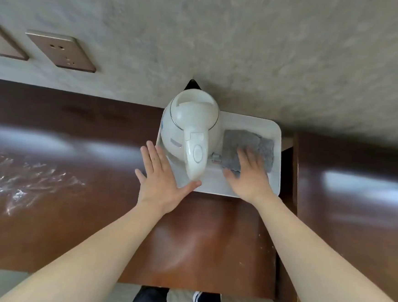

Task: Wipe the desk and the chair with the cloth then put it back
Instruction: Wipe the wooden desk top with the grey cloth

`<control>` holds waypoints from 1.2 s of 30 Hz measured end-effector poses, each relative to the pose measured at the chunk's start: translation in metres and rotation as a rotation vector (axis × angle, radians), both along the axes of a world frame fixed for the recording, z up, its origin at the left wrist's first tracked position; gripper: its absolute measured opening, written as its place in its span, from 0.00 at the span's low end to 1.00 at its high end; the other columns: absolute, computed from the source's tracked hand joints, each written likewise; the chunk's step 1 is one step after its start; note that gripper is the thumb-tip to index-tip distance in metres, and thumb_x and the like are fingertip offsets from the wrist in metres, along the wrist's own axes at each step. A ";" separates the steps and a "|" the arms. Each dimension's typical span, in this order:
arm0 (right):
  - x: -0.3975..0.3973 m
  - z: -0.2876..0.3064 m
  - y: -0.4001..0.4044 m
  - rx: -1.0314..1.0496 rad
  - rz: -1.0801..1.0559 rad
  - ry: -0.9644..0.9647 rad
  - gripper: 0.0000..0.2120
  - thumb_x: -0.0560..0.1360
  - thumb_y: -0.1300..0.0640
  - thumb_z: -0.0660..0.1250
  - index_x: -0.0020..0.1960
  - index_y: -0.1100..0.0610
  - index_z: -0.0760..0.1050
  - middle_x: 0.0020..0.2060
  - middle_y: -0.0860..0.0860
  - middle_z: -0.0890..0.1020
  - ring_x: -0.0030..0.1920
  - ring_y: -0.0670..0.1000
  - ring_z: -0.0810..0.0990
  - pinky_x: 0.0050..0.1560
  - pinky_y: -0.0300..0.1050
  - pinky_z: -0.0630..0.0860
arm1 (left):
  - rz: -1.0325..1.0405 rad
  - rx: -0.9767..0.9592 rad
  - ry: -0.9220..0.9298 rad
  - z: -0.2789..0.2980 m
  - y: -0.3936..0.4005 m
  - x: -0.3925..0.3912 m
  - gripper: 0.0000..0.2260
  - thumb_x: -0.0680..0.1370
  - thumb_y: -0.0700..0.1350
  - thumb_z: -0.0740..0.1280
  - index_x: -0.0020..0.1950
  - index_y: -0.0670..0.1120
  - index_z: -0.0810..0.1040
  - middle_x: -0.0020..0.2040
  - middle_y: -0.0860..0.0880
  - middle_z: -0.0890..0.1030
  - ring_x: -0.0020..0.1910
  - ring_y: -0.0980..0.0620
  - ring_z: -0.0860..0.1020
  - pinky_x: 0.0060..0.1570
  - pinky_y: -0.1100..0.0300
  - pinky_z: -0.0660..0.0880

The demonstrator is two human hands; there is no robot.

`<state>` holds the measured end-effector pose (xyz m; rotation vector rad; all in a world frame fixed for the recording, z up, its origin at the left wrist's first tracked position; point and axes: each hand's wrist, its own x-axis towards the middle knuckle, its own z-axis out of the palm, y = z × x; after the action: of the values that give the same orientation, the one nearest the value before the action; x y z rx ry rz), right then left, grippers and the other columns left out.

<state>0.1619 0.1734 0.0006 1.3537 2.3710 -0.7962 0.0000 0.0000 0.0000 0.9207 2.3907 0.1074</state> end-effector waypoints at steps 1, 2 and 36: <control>-0.003 -0.006 0.002 0.023 0.012 -0.012 0.37 0.79 0.37 0.57 0.81 0.48 0.45 0.81 0.51 0.45 0.80 0.59 0.40 0.77 0.62 0.48 | 0.008 -0.002 0.026 -0.004 0.002 0.002 0.64 0.62 0.85 0.45 0.78 0.37 0.31 0.79 0.40 0.29 0.78 0.42 0.29 0.72 0.30 0.57; -0.006 -0.010 0.006 0.039 0.014 -0.029 0.38 0.78 0.35 0.56 0.81 0.47 0.43 0.81 0.50 0.43 0.80 0.59 0.39 0.77 0.64 0.46 | 0.016 0.009 0.046 -0.005 0.003 0.003 0.65 0.62 0.85 0.44 0.78 0.37 0.32 0.79 0.39 0.30 0.78 0.42 0.30 0.72 0.30 0.58; -0.018 0.070 -0.118 -0.253 -0.833 0.684 0.08 0.82 0.42 0.56 0.49 0.38 0.73 0.48 0.36 0.79 0.51 0.39 0.77 0.53 0.38 0.71 | -0.336 -0.010 0.191 -0.007 -0.038 -0.012 0.59 0.64 0.83 0.36 0.75 0.38 0.24 0.80 0.37 0.32 0.80 0.39 0.34 0.79 0.41 0.44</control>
<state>0.1439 0.0559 0.0708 2.2296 1.9091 -1.9671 -0.0123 -0.0375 -0.0069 1.3660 2.3632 -0.1261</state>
